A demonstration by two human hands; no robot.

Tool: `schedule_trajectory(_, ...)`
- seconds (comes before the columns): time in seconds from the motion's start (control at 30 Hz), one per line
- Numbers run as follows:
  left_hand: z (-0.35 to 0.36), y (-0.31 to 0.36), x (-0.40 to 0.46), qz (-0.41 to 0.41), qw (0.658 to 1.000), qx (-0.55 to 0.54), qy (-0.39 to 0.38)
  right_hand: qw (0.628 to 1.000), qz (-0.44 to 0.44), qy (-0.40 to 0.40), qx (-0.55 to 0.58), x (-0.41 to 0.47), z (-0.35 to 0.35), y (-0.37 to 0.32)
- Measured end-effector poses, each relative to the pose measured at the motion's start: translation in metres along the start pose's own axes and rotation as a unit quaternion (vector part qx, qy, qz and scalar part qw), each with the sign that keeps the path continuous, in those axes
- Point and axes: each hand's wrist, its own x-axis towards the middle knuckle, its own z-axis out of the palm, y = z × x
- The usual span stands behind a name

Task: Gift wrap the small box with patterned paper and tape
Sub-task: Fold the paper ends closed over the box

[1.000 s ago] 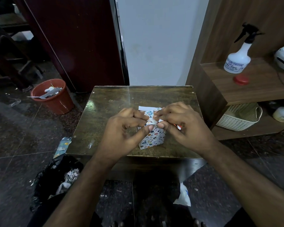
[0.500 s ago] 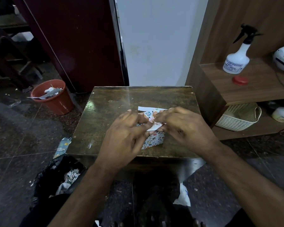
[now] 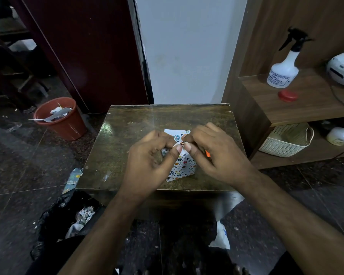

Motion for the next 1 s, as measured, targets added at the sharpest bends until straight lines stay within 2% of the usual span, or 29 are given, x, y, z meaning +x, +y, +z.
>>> schedule_trajectory(0.33,0.004,0.001,0.006,-0.091,0.994,-0.045,0.033,0.983,0.115,0.043,0.137,0.004,0.0,-0.003)
schedule_trajectory(0.5,0.005,0.004,0.007,-0.127,0.989,-0.056,0.041,0.968,0.179,0.053,0.169,0.006,-0.002,-0.008)
schedule_trajectory(0.67,0.006,0.009,0.009,-0.204,0.964,-0.165,0.053,0.957,0.219,0.035,0.187,0.007,-0.004,-0.013)
schedule_trajectory(0.87,0.009,0.005,0.009,-0.237,0.949,-0.196,0.075,0.902,0.275,0.049,0.328,0.008,-0.001,-0.017)
schedule_trajectory(1.0,0.006,0.007,0.012,-0.303,0.915,-0.26,0.064,0.862,0.317,0.062,0.39,0.007,0.005,-0.016)
